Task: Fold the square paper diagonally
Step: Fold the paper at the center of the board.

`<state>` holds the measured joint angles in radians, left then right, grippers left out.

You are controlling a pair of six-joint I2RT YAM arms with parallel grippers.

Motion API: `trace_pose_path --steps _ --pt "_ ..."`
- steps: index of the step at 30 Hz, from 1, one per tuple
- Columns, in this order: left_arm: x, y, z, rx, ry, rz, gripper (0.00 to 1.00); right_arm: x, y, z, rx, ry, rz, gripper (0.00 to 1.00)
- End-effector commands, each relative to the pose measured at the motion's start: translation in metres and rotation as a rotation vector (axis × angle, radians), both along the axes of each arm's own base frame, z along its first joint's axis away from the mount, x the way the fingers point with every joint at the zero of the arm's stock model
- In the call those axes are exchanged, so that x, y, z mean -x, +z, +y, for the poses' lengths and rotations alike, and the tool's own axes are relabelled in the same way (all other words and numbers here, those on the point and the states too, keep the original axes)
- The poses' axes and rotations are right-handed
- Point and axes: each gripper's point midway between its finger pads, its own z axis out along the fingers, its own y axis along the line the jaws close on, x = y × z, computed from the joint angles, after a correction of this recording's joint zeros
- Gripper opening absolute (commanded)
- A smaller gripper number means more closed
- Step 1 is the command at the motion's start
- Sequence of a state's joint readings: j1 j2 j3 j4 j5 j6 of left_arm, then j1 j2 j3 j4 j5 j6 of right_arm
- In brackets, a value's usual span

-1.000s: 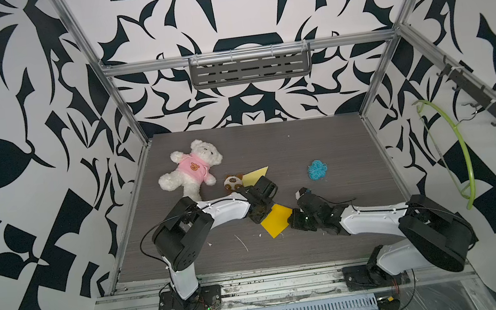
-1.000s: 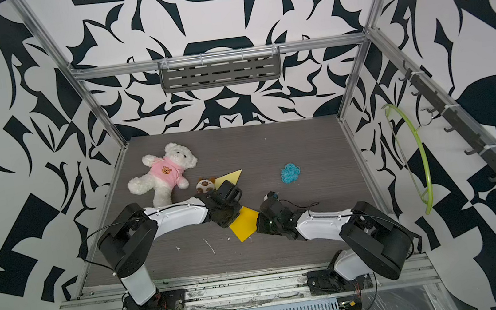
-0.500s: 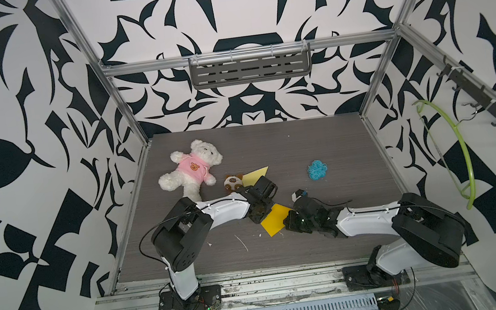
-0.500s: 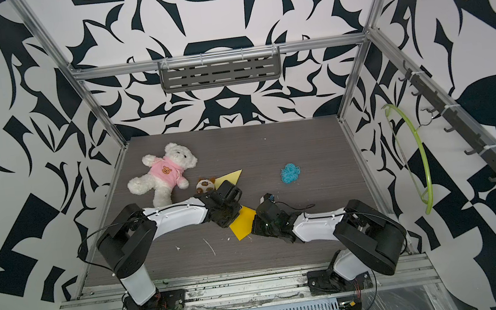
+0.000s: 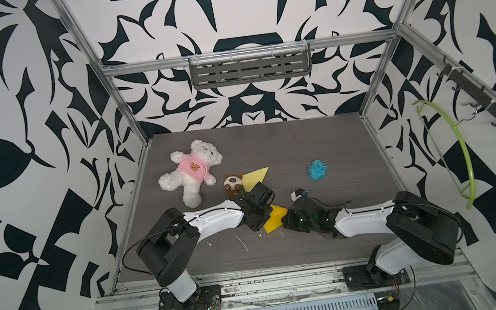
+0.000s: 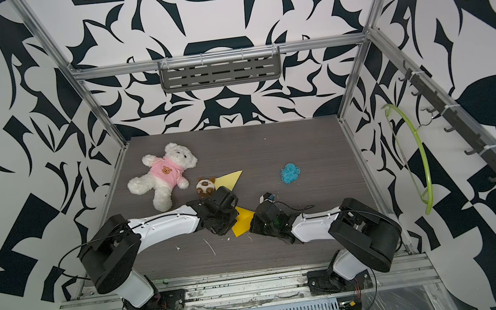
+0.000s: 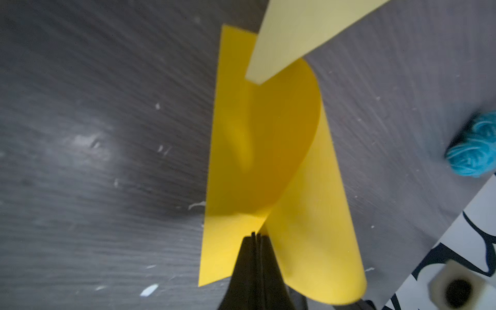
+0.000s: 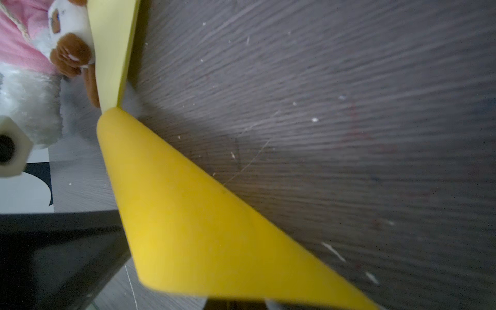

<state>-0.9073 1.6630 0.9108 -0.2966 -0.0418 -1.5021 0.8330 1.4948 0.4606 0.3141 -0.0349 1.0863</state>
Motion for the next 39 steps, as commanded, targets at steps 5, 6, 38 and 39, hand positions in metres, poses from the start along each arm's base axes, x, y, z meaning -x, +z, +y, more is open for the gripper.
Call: trace_pose_path --steps 5,6,38,39 --pt "0.024 -0.005 0.013 -0.012 0.013 0.055 0.00 0.022 -0.042 -0.033 0.160 -0.025 0.107 0.02" --pt "0.024 -0.004 0.013 -0.006 0.013 0.054 0.00 0.023 -0.042 -0.033 0.161 -0.024 0.106 0.02" --pt "0.043 0.004 0.008 -0.069 0.092 0.115 0.00 0.027 -0.043 -0.039 0.139 -0.096 0.099 0.01" --pt "0.043 0.003 0.007 -0.065 0.093 0.113 0.00 0.027 -0.042 -0.039 0.137 -0.095 0.096 0.01"
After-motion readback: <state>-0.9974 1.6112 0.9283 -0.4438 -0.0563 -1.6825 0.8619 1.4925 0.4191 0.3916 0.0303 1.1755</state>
